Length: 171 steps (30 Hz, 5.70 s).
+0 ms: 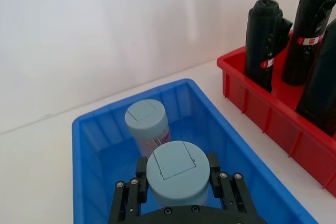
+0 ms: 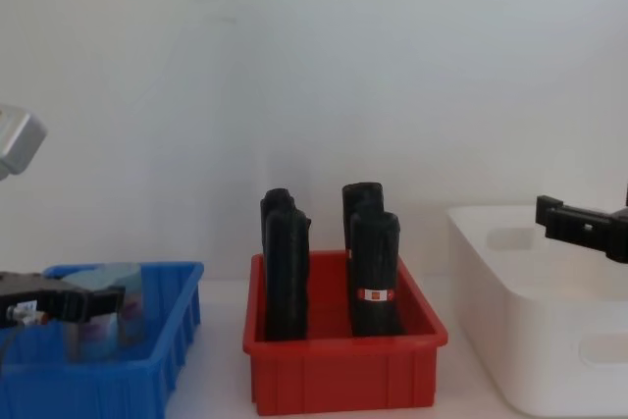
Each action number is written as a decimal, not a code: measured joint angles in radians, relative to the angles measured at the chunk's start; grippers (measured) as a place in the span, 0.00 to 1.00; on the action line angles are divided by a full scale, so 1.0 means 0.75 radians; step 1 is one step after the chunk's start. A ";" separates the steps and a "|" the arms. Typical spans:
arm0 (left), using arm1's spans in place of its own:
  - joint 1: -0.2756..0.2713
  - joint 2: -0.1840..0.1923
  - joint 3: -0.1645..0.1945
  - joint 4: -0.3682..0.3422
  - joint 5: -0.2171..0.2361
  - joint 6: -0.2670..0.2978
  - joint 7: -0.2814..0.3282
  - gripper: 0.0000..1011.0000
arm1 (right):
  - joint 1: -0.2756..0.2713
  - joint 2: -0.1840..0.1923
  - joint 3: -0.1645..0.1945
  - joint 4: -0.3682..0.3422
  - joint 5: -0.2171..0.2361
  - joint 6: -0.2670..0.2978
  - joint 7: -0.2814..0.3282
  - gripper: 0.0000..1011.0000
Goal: Pick the cotton swabs from the blue box and place them into the white box.
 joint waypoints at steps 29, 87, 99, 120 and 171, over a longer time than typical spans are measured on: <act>0.040 0.081 -0.040 -0.453 0.005 0.098 -0.236 0.66 | 0.000 0.000 0.000 0.000 0.000 0.000 0.000 0.99; 0.002 0.096 0.018 -0.693 -0.078 0.245 -0.771 0.66 | 0.020 0.046 -0.014 -0.057 -0.046 -0.039 0.328 0.99; 0.002 0.096 0.020 -0.695 -0.079 0.247 -0.776 0.66 | 0.071 0.064 -0.030 -0.097 -0.069 -0.035 0.560 0.99; 0.002 0.096 0.020 -0.696 -0.079 0.247 -0.779 0.66 | 0.226 -0.001 -0.087 -0.019 -0.178 0.038 0.784 0.99; 0.002 0.097 0.020 -0.696 -0.079 0.247 -0.779 0.66 | 0.419 -0.120 -0.155 0.263 -0.185 0.012 0.826 0.99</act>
